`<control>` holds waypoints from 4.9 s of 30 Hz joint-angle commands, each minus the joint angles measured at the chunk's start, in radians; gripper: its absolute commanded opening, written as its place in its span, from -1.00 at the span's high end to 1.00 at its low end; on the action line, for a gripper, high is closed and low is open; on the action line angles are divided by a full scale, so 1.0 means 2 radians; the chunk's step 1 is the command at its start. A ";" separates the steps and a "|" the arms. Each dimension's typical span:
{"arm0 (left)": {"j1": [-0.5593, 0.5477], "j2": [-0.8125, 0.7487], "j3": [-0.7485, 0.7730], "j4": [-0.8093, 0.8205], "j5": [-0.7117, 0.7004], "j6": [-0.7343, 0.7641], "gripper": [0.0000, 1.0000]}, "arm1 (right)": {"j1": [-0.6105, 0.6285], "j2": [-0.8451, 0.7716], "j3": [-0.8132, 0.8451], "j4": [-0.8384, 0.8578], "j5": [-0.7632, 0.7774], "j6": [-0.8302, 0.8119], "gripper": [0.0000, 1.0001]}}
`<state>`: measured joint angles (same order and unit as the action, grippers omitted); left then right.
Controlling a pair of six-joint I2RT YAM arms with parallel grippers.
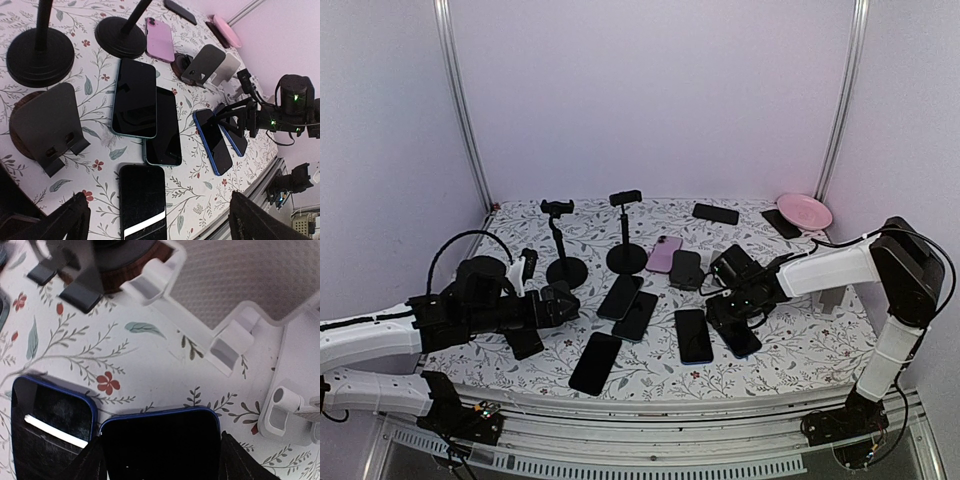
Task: Place the phone on the phone stand
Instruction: Pick up the phone at the center of the board, then place the phone on the phone stand.
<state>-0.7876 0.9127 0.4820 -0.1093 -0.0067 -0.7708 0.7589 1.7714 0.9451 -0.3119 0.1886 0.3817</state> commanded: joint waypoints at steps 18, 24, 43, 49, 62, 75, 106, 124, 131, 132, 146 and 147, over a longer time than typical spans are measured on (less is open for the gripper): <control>0.006 0.001 0.002 0.015 0.008 -0.002 -0.93 | 0.003 -0.136 -0.001 -0.042 0.093 0.038 -0.07; 0.006 -0.002 0.001 0.016 0.009 -0.002 -0.93 | 0.003 -0.152 0.013 -0.049 0.186 0.062 -0.07; 0.006 -0.009 0.001 0.011 0.013 -0.002 -0.93 | -0.033 -0.165 -0.013 0.148 0.309 0.058 -0.12; 0.007 -0.010 0.003 0.008 0.013 -0.001 -0.93 | -0.037 -0.165 -0.071 0.269 0.322 0.021 -0.13; 0.013 -0.009 0.012 -0.012 0.012 0.009 -0.93 | -0.045 -0.143 -0.143 0.428 0.361 0.009 -0.06; 0.022 0.019 0.023 0.002 0.024 0.015 -0.93 | -0.045 -0.135 -0.227 0.667 0.327 -0.075 -0.09; 0.026 0.023 0.019 0.012 0.029 0.016 -0.93 | -0.008 0.038 -0.284 1.072 0.354 -0.242 0.00; 0.032 0.022 0.016 0.018 0.037 0.018 -0.93 | -0.001 0.000 -0.244 0.990 0.380 -0.165 0.06; 0.035 0.017 0.022 0.006 0.037 0.023 -0.93 | 0.000 0.018 -0.241 0.981 0.396 -0.127 0.06; 0.035 0.016 0.022 0.003 0.036 0.024 -0.93 | 0.001 0.022 -0.242 0.983 0.396 -0.126 0.07; 0.041 0.005 0.021 -0.005 0.037 0.026 -0.93 | 0.006 0.056 -0.259 1.052 0.401 -0.167 0.05; 0.041 0.005 0.020 -0.004 0.038 0.026 -0.93 | 0.005 0.055 -0.259 1.051 0.401 -0.168 0.04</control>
<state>-0.7197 0.9337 0.5079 -0.1116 0.0628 -0.7322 0.7631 1.8778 0.4305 1.5291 0.9718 0.0750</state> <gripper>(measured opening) 0.967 0.698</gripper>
